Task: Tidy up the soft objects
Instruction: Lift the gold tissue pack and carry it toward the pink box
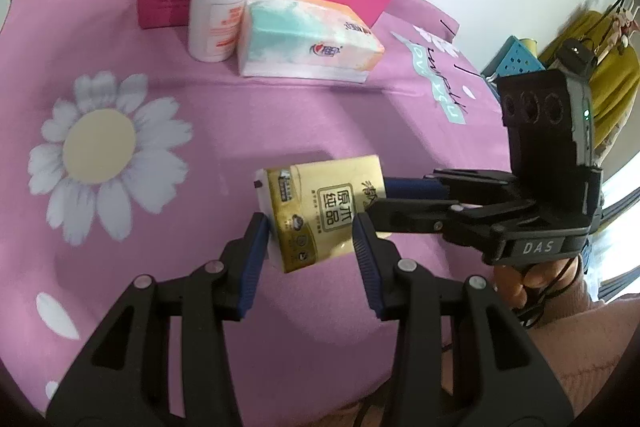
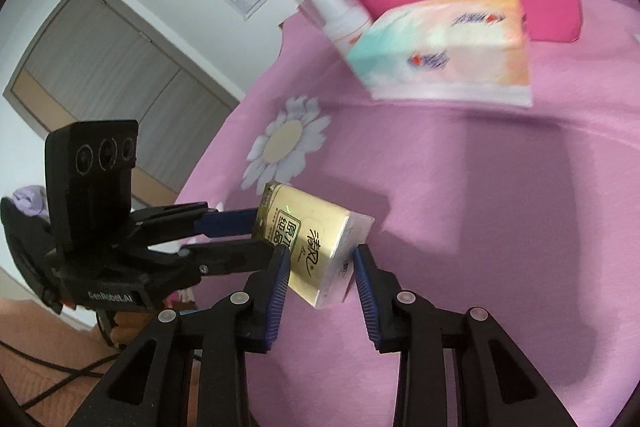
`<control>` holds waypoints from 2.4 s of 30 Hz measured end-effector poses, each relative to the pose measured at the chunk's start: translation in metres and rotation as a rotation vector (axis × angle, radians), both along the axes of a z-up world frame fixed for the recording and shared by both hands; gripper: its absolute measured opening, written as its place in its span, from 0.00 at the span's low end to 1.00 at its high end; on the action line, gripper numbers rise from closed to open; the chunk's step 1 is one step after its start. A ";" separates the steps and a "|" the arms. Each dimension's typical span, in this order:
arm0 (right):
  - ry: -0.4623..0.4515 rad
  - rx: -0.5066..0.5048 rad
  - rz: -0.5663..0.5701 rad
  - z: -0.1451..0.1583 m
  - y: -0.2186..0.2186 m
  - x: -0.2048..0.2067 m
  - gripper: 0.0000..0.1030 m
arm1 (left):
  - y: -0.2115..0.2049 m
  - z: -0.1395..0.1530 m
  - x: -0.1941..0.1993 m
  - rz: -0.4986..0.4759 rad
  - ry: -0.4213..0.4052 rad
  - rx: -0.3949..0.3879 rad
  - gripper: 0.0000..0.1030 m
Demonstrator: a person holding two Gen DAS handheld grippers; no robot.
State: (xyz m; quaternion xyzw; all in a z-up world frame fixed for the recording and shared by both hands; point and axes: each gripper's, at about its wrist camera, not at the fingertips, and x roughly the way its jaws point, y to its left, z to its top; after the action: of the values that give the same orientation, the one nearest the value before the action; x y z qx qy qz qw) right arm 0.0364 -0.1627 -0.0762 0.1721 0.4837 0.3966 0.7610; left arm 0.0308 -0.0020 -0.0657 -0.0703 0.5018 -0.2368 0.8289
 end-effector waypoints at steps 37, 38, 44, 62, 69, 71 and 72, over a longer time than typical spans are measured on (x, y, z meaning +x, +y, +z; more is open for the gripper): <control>-0.025 -0.001 -0.102 0.003 -0.025 0.021 0.33 | -0.017 0.014 0.023 -0.017 -0.062 0.034 0.42; -0.030 0.001 -0.102 0.005 -0.025 0.021 0.33 | -0.017 0.015 0.024 -0.018 -0.065 0.035 0.42; -0.060 0.002 -0.101 0.014 -0.030 0.023 0.33 | -0.017 0.025 0.026 -0.023 -0.086 0.034 0.42; -0.120 0.008 -0.107 0.035 -0.043 0.024 0.33 | -0.019 0.045 0.032 -0.026 -0.141 0.031 0.42; -0.141 0.007 -0.108 0.044 -0.044 0.027 0.33 | -0.020 0.051 0.035 -0.027 -0.164 0.031 0.42; -0.146 0.006 -0.109 0.045 -0.044 0.027 0.33 | -0.020 0.052 0.036 -0.027 -0.166 0.029 0.42; -0.150 0.006 -0.110 0.047 -0.044 0.027 0.33 | -0.020 0.052 0.036 -0.027 -0.169 0.029 0.42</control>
State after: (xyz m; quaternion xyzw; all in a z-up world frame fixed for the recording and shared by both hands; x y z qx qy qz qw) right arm 0.0638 -0.2070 -0.0295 0.1706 0.4140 0.3676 0.8151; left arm 0.0671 -0.0219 -0.0134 -0.0314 0.4345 -0.2459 0.8659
